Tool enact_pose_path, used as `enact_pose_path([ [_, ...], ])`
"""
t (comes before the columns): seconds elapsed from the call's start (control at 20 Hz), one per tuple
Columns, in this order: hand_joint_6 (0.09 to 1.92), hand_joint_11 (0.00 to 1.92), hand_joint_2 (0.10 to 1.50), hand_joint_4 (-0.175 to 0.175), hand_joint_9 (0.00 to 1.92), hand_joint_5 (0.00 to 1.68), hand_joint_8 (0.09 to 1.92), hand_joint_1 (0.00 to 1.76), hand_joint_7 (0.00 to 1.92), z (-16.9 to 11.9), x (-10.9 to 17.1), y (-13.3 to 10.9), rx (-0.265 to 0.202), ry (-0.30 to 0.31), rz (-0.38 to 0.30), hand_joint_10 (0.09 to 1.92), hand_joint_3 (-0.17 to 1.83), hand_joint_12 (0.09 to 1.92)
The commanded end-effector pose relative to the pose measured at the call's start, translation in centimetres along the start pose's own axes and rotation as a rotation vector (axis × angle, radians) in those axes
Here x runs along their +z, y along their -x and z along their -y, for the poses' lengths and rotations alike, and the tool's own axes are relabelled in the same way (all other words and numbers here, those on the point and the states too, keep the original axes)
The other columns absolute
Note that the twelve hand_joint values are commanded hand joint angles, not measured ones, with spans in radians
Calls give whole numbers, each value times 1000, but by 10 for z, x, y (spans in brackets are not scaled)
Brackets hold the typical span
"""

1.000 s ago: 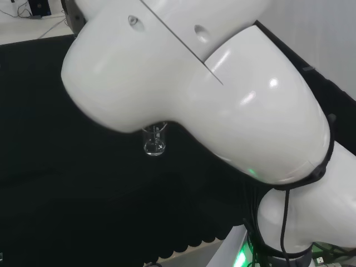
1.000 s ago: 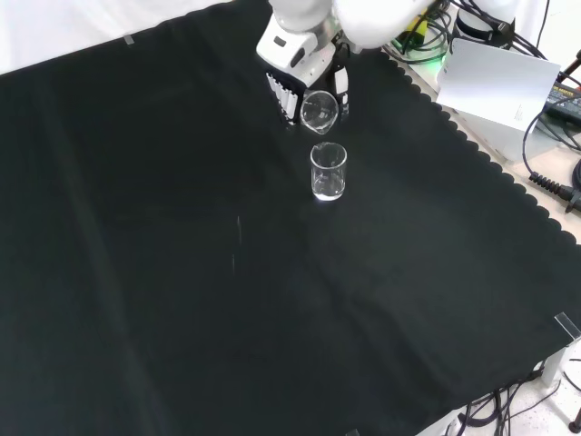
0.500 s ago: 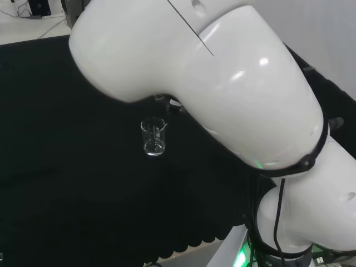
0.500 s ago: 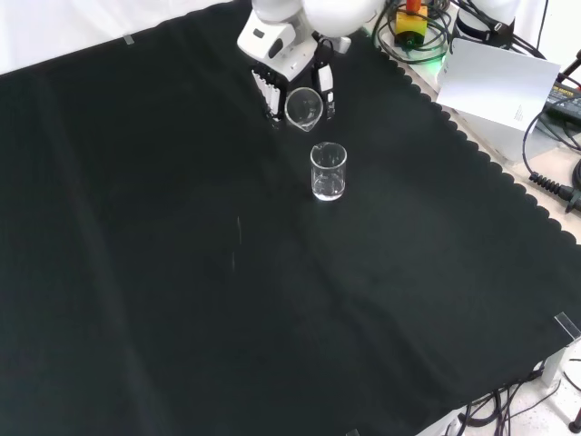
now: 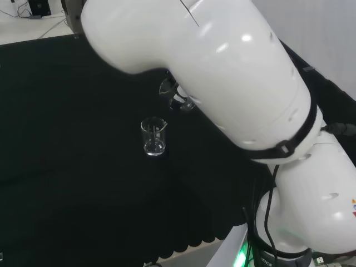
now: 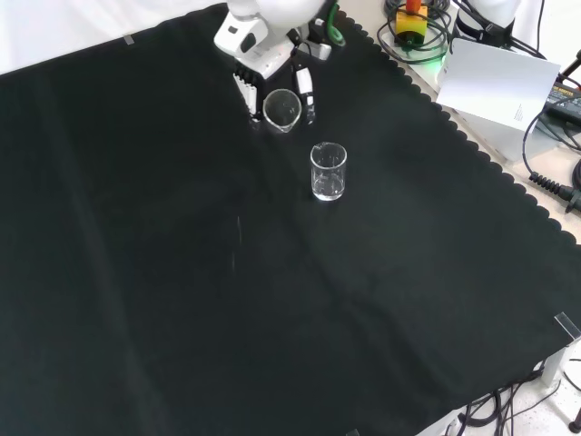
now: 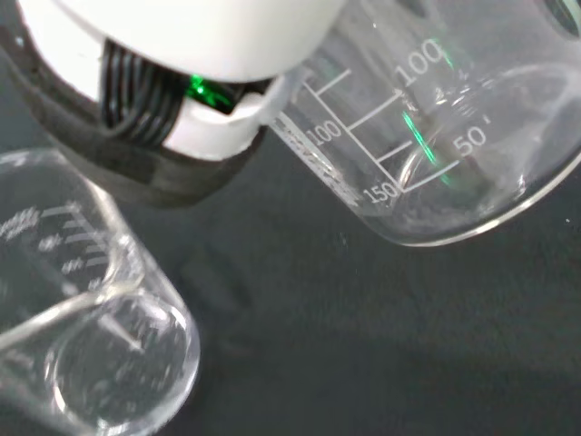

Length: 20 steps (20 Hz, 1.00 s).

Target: Place the beaker back on the table.

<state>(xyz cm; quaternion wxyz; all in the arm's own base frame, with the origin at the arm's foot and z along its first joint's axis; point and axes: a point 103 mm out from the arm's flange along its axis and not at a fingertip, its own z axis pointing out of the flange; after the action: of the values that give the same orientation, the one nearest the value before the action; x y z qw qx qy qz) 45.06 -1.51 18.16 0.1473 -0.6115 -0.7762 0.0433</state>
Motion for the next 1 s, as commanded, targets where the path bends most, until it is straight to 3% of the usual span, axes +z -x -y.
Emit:
enact_pose_path([
  [0.05, 549, 1449, 693, -125, 1812, 1308, 413, 1267, 1484, -42, 10, 14, -66, 120, -203, 87, 557, 592],
  [0.15, 537, 1435, 694, -163, 1794, 1308, 483, 1302, 1394, -51, 13, 18, -74, 135, -230, 87, 550, 589],
  [0.25, 535, 1425, 696, -173, 1779, 1308, 504, 1311, 1369, -59, 16, 23, -80, 138, -251, 87, 547, 585],
  [0.55, 541, 1402, 720, -175, 1739, 1296, 520, 1311, 1349, -81, 29, 33, -80, 119, -354, 87, 508, 583],
  [1.0, 530, 1399, 734, -175, 1730, 1298, 509, 1310, 1350, -98, 50, 41, -107, 113, -438, 87, 481, 587],
])
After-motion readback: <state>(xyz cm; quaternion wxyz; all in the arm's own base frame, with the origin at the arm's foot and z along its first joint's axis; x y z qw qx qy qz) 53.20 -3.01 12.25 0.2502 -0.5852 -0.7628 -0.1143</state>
